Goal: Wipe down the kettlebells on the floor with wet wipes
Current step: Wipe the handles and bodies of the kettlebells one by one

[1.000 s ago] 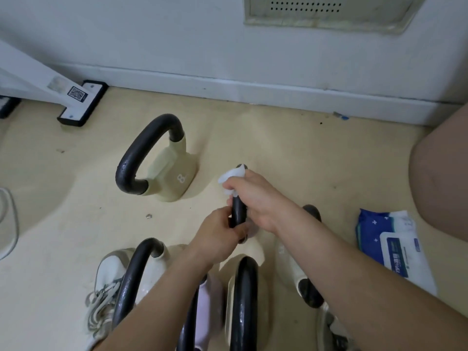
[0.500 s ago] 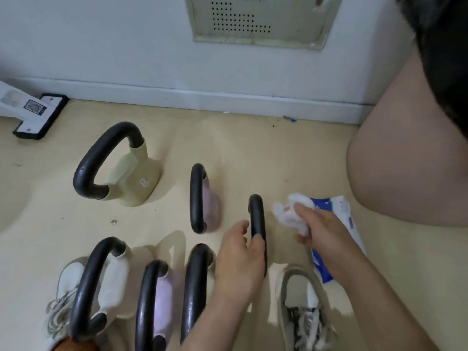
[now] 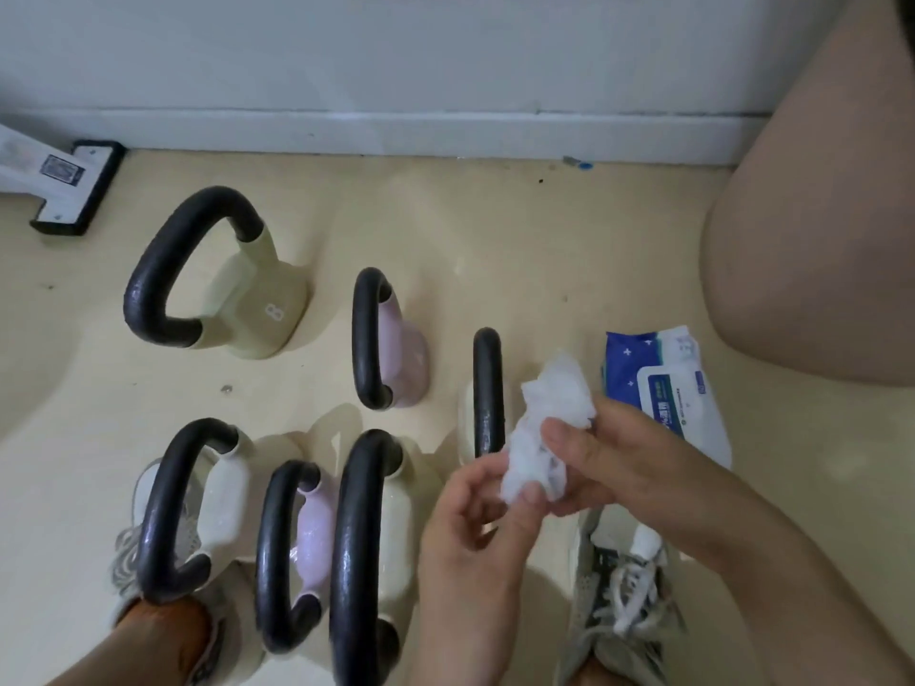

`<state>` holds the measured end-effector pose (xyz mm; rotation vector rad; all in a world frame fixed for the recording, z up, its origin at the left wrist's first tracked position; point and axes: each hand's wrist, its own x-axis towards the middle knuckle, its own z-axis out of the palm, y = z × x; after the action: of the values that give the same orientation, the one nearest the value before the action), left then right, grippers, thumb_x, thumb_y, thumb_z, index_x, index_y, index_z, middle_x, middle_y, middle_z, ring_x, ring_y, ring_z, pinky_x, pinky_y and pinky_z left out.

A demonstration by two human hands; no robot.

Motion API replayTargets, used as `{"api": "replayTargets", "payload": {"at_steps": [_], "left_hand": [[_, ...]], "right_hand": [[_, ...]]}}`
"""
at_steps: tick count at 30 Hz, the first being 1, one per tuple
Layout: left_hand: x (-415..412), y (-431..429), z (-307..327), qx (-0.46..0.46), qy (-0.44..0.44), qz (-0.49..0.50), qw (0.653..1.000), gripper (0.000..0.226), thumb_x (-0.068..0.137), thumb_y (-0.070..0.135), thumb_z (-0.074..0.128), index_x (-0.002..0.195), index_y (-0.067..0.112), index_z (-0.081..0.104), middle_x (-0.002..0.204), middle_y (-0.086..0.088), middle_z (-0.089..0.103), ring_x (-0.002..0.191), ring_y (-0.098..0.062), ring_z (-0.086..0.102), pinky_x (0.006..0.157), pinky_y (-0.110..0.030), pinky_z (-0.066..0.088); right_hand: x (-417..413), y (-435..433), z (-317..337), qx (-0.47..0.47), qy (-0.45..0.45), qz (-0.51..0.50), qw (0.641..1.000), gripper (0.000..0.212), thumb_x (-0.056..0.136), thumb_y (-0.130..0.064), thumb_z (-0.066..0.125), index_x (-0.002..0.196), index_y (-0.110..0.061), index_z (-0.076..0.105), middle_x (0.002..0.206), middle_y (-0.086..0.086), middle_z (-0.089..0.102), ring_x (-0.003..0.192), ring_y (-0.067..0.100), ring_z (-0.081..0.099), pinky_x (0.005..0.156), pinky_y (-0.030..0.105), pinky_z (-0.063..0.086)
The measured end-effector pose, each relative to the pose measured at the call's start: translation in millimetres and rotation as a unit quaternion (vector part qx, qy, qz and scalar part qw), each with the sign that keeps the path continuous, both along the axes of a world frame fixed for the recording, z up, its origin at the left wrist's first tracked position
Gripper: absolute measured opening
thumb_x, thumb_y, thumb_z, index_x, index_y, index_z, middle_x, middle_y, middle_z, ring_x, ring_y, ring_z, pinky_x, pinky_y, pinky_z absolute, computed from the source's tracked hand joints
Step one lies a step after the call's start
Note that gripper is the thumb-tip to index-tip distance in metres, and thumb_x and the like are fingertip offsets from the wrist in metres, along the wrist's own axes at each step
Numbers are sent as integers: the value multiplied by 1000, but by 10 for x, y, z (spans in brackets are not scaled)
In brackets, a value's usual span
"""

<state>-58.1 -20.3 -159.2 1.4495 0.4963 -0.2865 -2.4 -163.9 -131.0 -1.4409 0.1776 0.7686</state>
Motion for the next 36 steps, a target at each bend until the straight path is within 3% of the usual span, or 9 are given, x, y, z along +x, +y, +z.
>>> {"api": "replayTargets", "payload": {"at_steps": [4, 8, 16, 20, 23, 25, 29, 31, 36], "left_hand": [[137, 243, 31, -169, 69, 111, 977, 28, 51, 19, 88, 71, 10, 70, 82, -20, 67, 85, -29, 62, 86, -37, 51], [282, 412, 148, -301, 41, 73, 950, 34, 49, 11, 91, 72, 7, 67, 84, -15, 70, 81, -24, 71, 73, -31, 59], [312, 389, 118, -188, 90, -25, 978, 30, 56, -11, 42, 67, 9, 61, 83, -23, 58, 82, -37, 56, 67, -38, 48], [263, 362, 60, -172, 80, -35, 981, 35, 50, -12, 37, 67, 9, 58, 84, -18, 59, 89, -36, 56, 75, -42, 43], [267, 385, 74, 17, 18, -115, 993, 23, 57, 4, 46, 63, 13, 67, 83, -5, 71, 84, -28, 61, 68, -25, 47], [318, 325, 159, 100, -35, -166, 981, 21, 71, 24, 55, 80, 18, 73, 93, 1, 73, 90, -22, 64, 81, -23, 50], [482, 182, 363, -14, -31, -171, 985, 40, 86, 45, 59, 110, 15, 69, 104, -12, 72, 103, -32, 66, 94, -49, 51], [575, 180, 369, -76, 8, -121, 990, 48, 82, 42, 66, 110, 4, 67, 108, -27, 67, 104, -45, 61, 98, -57, 43], [627, 194, 362, -172, 9, -32, 984, 41, 76, 24, 71, 95, -10, 57, 89, -27, 64, 84, -35, 61, 79, -45, 49]], "right_hand": [[2, 6, -172, -22, -3, -115, 993, 38, 78, -42, 58, 97, -13, 71, 95, 2, 76, 88, 16, 71, 78, 25, 57], [66, 59, -283, 198, 110, -307, 924, 21, 81, -23, 63, 97, -11, 69, 85, 6, 70, 81, 16, 68, 79, 33, 54], [142, 79, -292, 225, 123, -380, 889, 27, 98, -18, 47, 114, -5, 64, 80, 1, 66, 71, 10, 65, 62, 28, 57], [184, 119, -269, 256, 122, -368, 886, 25, 94, -14, 51, 114, -7, 64, 79, 2, 65, 69, 12, 65, 64, 27, 57], [193, 136, -217, 157, 53, -327, 930, 10, 89, -12, 59, 95, -8, 66, 75, 5, 61, 67, 16, 58, 56, 25, 50], [178, 121, -141, 96, -22, -268, 959, 6, 81, -16, 67, 85, -11, 68, 72, 5, 62, 63, 15, 56, 50, 23, 47], [140, 107, 40, 78, -95, -78, 989, 22, 72, -16, 74, 92, -7, 73, 84, 10, 74, 70, 19, 68, 58, 24, 53], [124, 96, 57, 65, -113, -19, 991, 24, 74, -13, 79, 98, -8, 73, 92, 17, 73, 81, 36, 68, 72, 42, 59], [141, -22, -58, 64, -109, -17, 992, 17, 72, -24, 81, 78, -14, 68, 80, 12, 66, 75, 21, 61, 71, 32, 52]]}}
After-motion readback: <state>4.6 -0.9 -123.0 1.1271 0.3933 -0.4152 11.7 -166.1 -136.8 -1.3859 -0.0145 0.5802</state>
